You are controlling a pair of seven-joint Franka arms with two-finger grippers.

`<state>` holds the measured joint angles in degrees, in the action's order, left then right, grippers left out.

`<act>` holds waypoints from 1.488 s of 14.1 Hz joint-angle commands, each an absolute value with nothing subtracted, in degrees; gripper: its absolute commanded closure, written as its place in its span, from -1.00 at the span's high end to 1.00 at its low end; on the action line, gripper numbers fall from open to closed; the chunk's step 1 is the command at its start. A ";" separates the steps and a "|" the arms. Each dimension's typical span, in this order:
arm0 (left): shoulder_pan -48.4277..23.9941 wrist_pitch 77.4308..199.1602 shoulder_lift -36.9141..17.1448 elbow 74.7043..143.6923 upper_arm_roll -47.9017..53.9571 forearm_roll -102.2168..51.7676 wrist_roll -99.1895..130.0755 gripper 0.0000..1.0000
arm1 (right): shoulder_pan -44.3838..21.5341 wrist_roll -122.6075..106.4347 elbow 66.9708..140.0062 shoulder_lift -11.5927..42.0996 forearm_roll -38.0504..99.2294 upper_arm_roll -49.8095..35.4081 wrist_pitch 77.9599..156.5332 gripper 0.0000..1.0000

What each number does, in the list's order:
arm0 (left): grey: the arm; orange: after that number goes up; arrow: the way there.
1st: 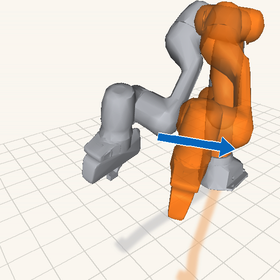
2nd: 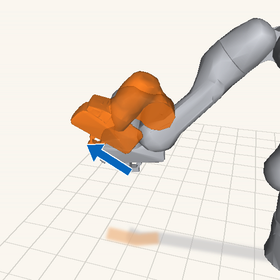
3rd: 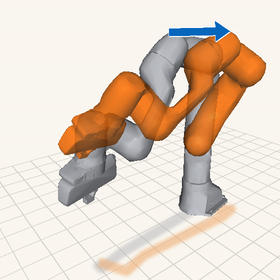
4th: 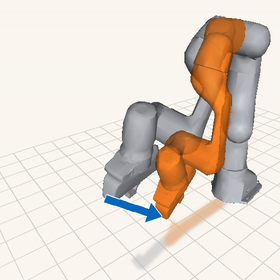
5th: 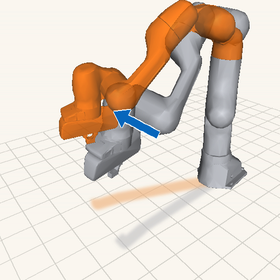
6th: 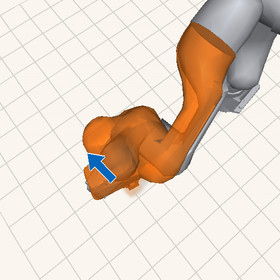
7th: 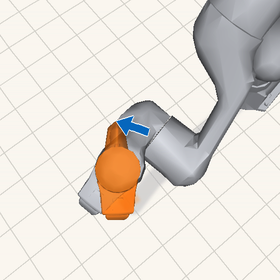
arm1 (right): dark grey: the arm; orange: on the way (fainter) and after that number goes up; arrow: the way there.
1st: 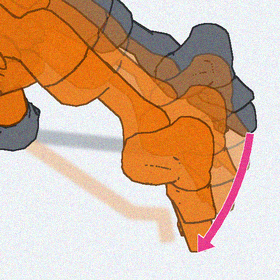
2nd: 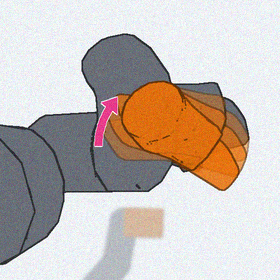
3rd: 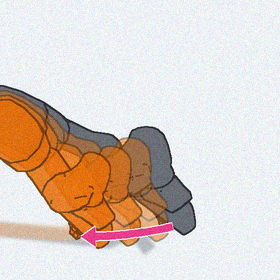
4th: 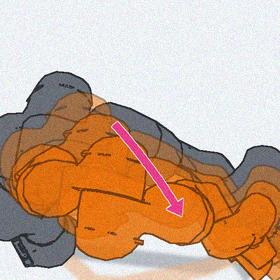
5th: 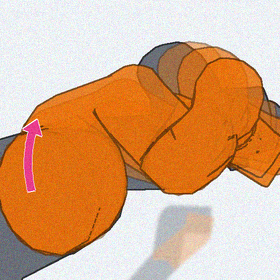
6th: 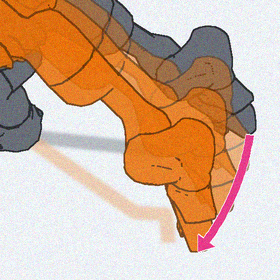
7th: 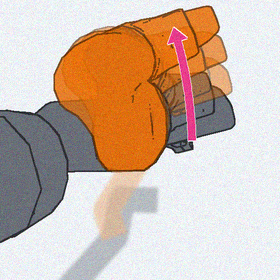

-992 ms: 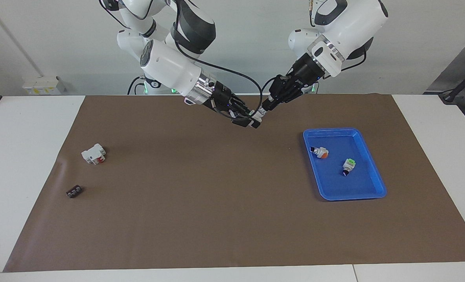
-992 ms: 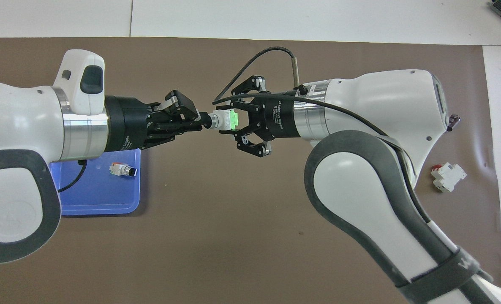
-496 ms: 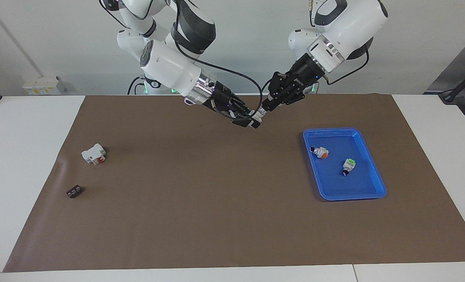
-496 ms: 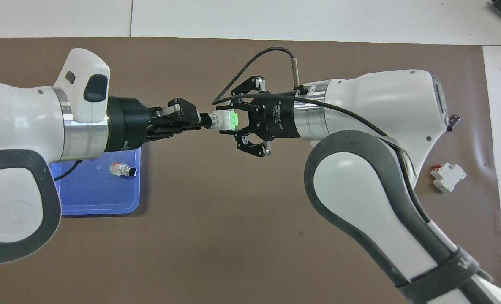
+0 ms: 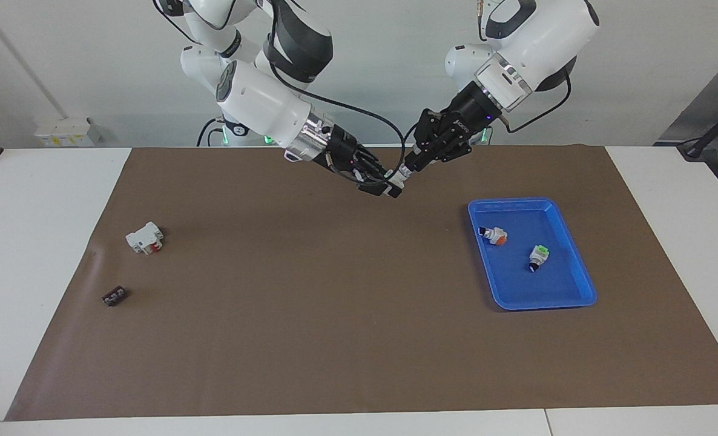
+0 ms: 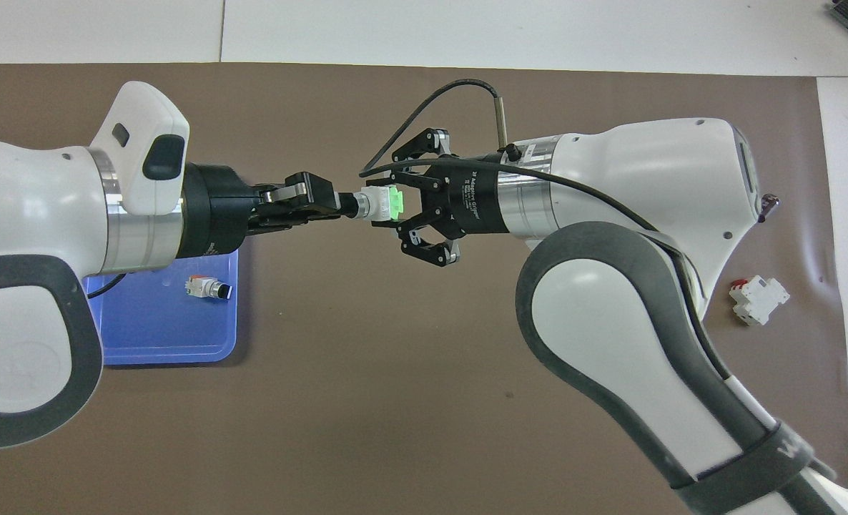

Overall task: Turn and place switch with both arms
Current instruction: 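Open the right gripper and pull the left gripper away with the switch, then lower the switch into the blue tray with the left gripper while the right gripper withdraws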

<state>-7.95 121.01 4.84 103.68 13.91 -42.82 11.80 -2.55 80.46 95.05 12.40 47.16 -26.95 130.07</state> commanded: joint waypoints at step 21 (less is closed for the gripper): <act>2.01 118.92 9.75 112.31 13.36 -35.36 10.90 -1.00 | 6.93 56.04 99.57 7.74 15.06 -26.72 126.58 1.00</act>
